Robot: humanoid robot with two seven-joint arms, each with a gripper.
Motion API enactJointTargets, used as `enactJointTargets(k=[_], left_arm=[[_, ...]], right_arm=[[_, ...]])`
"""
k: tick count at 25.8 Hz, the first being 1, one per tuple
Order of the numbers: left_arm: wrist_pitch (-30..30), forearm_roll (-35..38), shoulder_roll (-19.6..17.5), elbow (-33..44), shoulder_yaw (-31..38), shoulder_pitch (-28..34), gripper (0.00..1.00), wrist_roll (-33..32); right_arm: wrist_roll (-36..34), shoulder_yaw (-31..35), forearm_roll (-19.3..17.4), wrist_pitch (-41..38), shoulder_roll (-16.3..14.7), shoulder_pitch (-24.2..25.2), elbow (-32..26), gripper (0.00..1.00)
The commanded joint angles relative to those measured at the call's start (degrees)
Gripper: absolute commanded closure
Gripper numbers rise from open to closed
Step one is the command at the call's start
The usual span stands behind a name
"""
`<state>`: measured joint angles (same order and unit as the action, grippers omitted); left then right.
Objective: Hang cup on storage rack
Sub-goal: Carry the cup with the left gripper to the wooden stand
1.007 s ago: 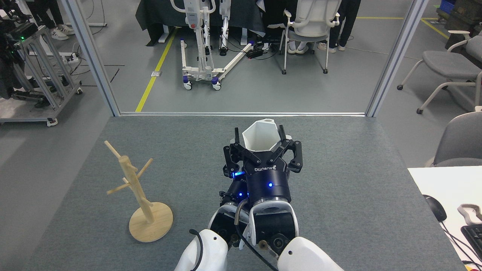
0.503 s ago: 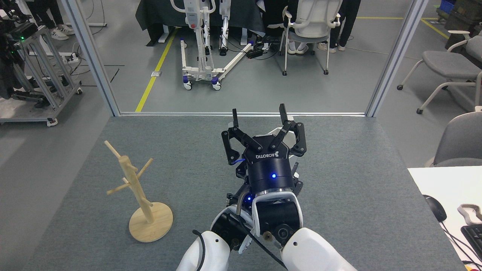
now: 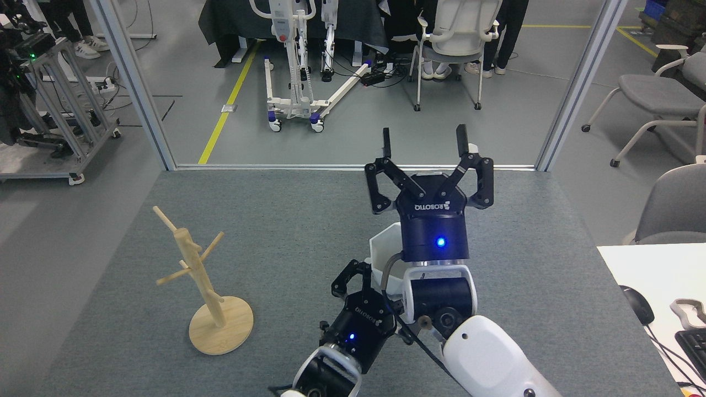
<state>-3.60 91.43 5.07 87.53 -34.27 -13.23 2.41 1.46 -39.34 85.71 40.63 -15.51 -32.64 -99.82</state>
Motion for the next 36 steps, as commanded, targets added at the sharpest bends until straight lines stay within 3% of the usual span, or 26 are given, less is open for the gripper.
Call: enactJointTargets(k=[1, 5, 9, 11, 15, 20, 27, 36], left_arm=[[-4.0, 3.2, -2.5, 5.8, 0.1, 8.2, 1.0, 4.4], [-17.7, 4.6, -5.7, 9.8, 0.2, 16.7, 1.0, 11.3], [-28.1, 4.7, -11.0, 10.6, 0.2, 20.1, 1.0, 13.5], [-33.4, 4.6, -11.5, 10.4, 0.2, 21.8, 1.0, 14.6], [-41.0, 4.8, -12.6, 10.3, 0.1, 22.9, 1.0, 15.5], [-48.4, 5.7, -13.4, 9.0, 1.6, 22.5, 1.0, 14.6], [-47.9, 5.9, -13.7, 8.4, 5.6, 21.7, 1.0, 12.3], [-48.5, 6.0, -14.8, 7.7, 10.5, 21.4, 1.0, 8.5]], right_arm=[[-0.8, 4.5, -0.8, -3.4, -2.9, 0.6, 0.0, 0.0], [-0.8, 12.2, -8.9, -12.6, -5.9, 3.4, 0.5, 0.0], [-3.4, 21.3, -16.5, -24.4, -8.2, 7.9, 2.6, 0.0], [-5.7, 25.4, -18.7, -30.1, -8.8, 11.1, 5.3, 0.0], [-7.6, 30.1, -19.1, -37.3, -8.8, 15.5, 11.2, 0.0], [-7.9, 31.4, -18.9, -39.5, -8.7, 20.2, 19.7, 0.0], [-7.9, 31.4, -18.5, -39.4, -8.9, 22.4, 24.9, 0.0], [-7.9, 31.4, -16.8, -39.4, -9.4, 24.3, 26.5, 0.0]])
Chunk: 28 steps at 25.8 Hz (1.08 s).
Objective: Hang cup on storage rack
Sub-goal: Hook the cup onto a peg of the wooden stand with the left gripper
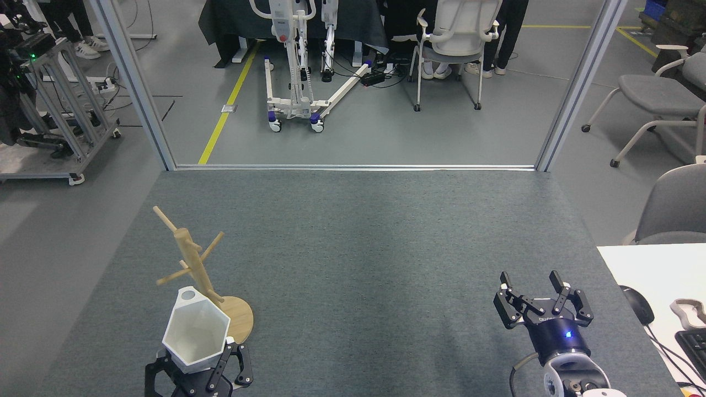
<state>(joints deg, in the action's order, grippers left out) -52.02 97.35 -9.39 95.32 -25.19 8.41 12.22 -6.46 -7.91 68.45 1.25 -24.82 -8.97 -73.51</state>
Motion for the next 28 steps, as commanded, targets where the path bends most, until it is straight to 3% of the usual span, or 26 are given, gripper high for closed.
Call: enactJointTargets(k=[1, 13, 28], left_arm=[[-0.4, 0.1, -0.5, -0.1, 2.2, -0.4, 1.0, -1.8], [-0.4, -0.6, -4.1, -4.3, 4.7, -5.3, 1.0, -6.1], [1.2, -0.5, -4.1, -8.0, 4.5, -8.1, 1.0, -6.0]], right_arm=[[0.0, -0.1, 0.5, 0.0, 0.0, 0.7, 0.1, 0.0], [0.0, -0.4, 0.5, -0.1, 0.0, 1.2, -2.3, 0.0], [-1.3, -0.5, 0.5, -0.1, 0.1, 1.4, -2.7, 0.0]])
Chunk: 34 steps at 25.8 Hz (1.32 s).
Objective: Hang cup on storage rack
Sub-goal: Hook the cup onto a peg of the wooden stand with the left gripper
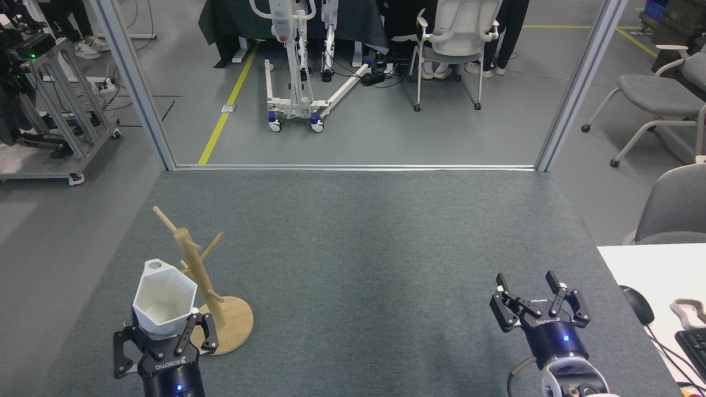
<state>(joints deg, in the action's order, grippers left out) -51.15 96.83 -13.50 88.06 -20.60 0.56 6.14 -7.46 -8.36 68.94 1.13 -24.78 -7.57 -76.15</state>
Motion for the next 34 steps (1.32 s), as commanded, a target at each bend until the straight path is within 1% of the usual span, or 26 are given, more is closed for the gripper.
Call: enactJointTargets(k=[1, 13, 14, 15, 16, 17, 19, 26, 31, 34], left_arm=[[0.4, 0.0, 0.1, -0.8, -0.1, -0.3, 1.0, 0.1], [0.4, 0.0, 0.8, -3.2, -0.5, -1.7, 1.0, 0.2], [0.5, 0.0, 0.8, -3.3, -0.5, -2.1, 0.96, 0.3], [0.1, 0.0, 0.9, -3.5, -0.5, -2.2, 0.66, 0.7], [-0.4, 0.0, 1.3, -3.7, -0.5, -2.3, 0.34, 0.6], [-0.6, 0.0, 1.6, -3.8, -0.5, -2.3, 0.14, 0.5], [-0.3, 0.0, 2.3, -3.9, -0.5, -2.3, 0.02, 0.1], [0.5, -0.1, 2.3, -4.1, -0.8, -2.3, 0.01, -0.1], [3.1, -0.1, 2.3, -6.0, -1.6, -2.1, 0.01, -0.1], [3.5, -0.1, 2.8, -7.7, -3.1, -1.8, 0.01, 0.2]], right_arm=[[-0.3, -0.1, 0.0, 0.0, 0.1, 0.0, -0.1, 0.0], [-0.3, -0.2, 0.0, 0.0, 0.1, -0.1, -0.1, 0.0], [-0.3, -0.2, 0.0, 0.0, 0.1, -0.1, -0.1, 0.0], [-0.2, -0.2, 0.0, 0.0, 0.1, -0.1, -0.1, 0.0], [-0.3, -0.2, 0.0, 0.0, 0.1, -0.1, -0.1, 0.0], [-0.3, -0.2, 0.0, 0.0, 0.1, -0.1, -0.1, 0.0], [-0.2, -0.2, 0.0, 0.0, 0.0, -0.1, -0.1, 0.0], [-0.3, -0.2, 0.0, 0.0, -0.1, -0.1, -0.1, 0.0], [-0.3, -0.2, 0.0, 0.0, -0.1, 0.0, -0.1, 0.0], [-0.3, -0.2, 0.0, 0.0, -0.1, 0.1, -0.1, 0.0]])
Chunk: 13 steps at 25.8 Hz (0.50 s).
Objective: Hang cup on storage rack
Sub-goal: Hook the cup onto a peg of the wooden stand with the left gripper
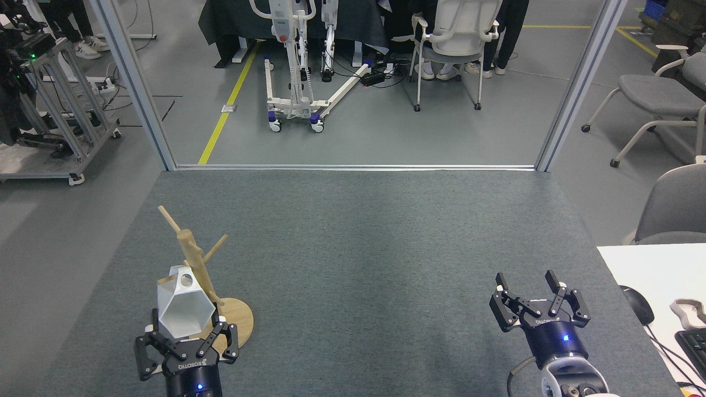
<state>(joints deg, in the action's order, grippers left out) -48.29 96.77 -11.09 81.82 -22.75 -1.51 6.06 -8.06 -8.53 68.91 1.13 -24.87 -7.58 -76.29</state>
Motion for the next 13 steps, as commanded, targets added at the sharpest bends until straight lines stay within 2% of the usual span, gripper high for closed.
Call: enactJointTargets(k=[1, 8, 13], left_arm=[[0.7, 0.0, 0.5, -2.4, -1.2, 0.4, 0.01, 0.4], [5.4, -0.5, 2.6, -3.7, -1.7, 2.1, 0.01, 0.3], [9.9, -4.2, 4.8, -4.6, -1.6, 3.4, 0.01, 0.3]], right_arm=[[0.3, 0.0, 0.0, 0.0, 0.0, 0.1, 0.0, 0.0], [0.3, 0.6, -0.3, 1.1, 0.1, 0.1, -2.0, 0.0], [0.4, 0.6, -0.2, 2.0, 0.5, 0.3, -3.6, 0.0]])
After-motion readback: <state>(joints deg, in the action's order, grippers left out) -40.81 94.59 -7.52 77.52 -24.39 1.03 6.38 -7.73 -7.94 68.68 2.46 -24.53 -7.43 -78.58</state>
